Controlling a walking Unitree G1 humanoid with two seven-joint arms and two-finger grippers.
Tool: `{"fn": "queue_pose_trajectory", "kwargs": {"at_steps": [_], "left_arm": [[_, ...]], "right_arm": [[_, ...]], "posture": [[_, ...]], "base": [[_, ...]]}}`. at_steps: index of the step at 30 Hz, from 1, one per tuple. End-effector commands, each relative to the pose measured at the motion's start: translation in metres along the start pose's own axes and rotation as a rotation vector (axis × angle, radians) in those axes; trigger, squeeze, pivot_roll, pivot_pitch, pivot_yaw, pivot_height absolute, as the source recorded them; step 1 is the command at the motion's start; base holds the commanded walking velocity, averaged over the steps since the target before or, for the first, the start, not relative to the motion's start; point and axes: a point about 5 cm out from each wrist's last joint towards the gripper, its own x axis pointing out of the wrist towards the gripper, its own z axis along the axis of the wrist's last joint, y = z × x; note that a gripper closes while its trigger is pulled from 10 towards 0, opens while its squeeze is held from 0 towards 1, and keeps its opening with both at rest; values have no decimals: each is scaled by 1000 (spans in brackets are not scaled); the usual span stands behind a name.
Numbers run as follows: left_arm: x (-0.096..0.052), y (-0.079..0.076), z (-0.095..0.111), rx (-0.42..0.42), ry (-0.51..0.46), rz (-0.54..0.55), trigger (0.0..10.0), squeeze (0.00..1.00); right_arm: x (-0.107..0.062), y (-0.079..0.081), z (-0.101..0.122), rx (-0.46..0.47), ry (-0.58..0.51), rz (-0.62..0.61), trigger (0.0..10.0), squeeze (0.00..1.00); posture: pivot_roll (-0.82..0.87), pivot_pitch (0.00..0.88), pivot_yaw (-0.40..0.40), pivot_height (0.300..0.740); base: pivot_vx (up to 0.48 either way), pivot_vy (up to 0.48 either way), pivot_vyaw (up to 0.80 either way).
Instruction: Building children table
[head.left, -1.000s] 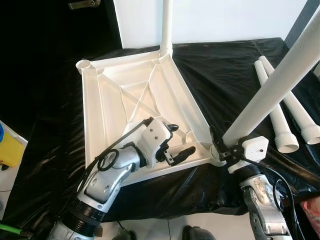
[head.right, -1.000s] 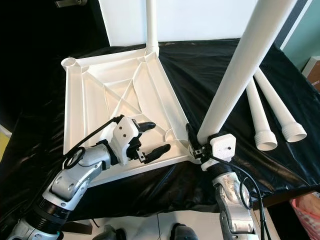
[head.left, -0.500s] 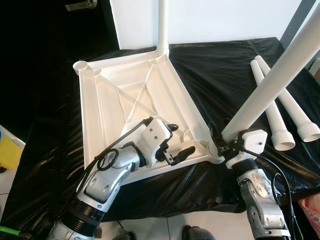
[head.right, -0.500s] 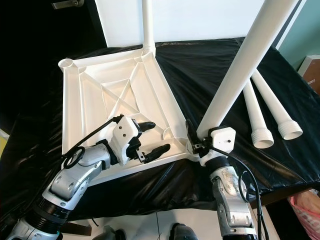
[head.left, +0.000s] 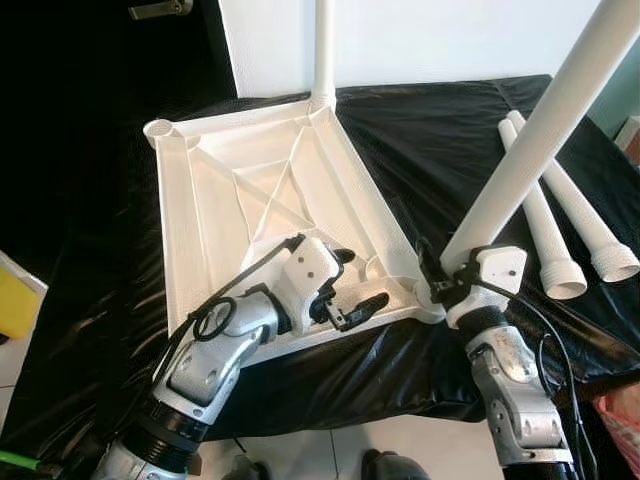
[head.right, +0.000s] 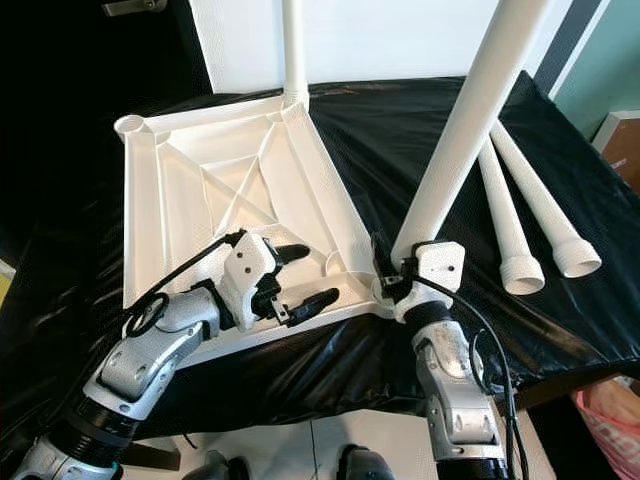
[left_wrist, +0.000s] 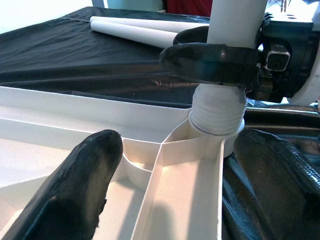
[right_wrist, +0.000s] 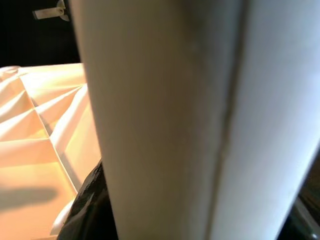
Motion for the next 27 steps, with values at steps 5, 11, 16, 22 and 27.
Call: {"fn": "queue_pose_trajectory", "kwargs": {"at_steps": [5, 11, 16, 22, 27], "left_arm": [[-1, -3, 4, 9, -12, -34, 10000, 0], [-2, -3, 4, 8, -13, -30, 10000, 0], [-2, -2, 5, 8, -15, -28, 10000, 0], [-1, -1, 5, 11, -16, -27, 10000, 0], [-1, 0, 6, 11, -17, -24, 10000, 0]], "right_arm": [[-17, 3, -27, -49, 82, -65, 10000, 0], [-20, -4, -28, -34, 82, -254, 10000, 0], [-14, -14, -32, -4, 133, -452, 10000, 0], [-5, -16, -34, 26, 137, -528, 10000, 0], [-2, -14, -35, 28, 142, -528, 10000, 0]], "posture": [[-64, 149, 32, 740], [-60, 149, 33, 740], [-62, 147, 35, 740], [-59, 144, 34, 740], [-56, 144, 33, 740]], "base": [[0, 0, 0], [0, 0, 0], [0, 0, 0], [0, 0, 0], [0, 0, 0]]}}
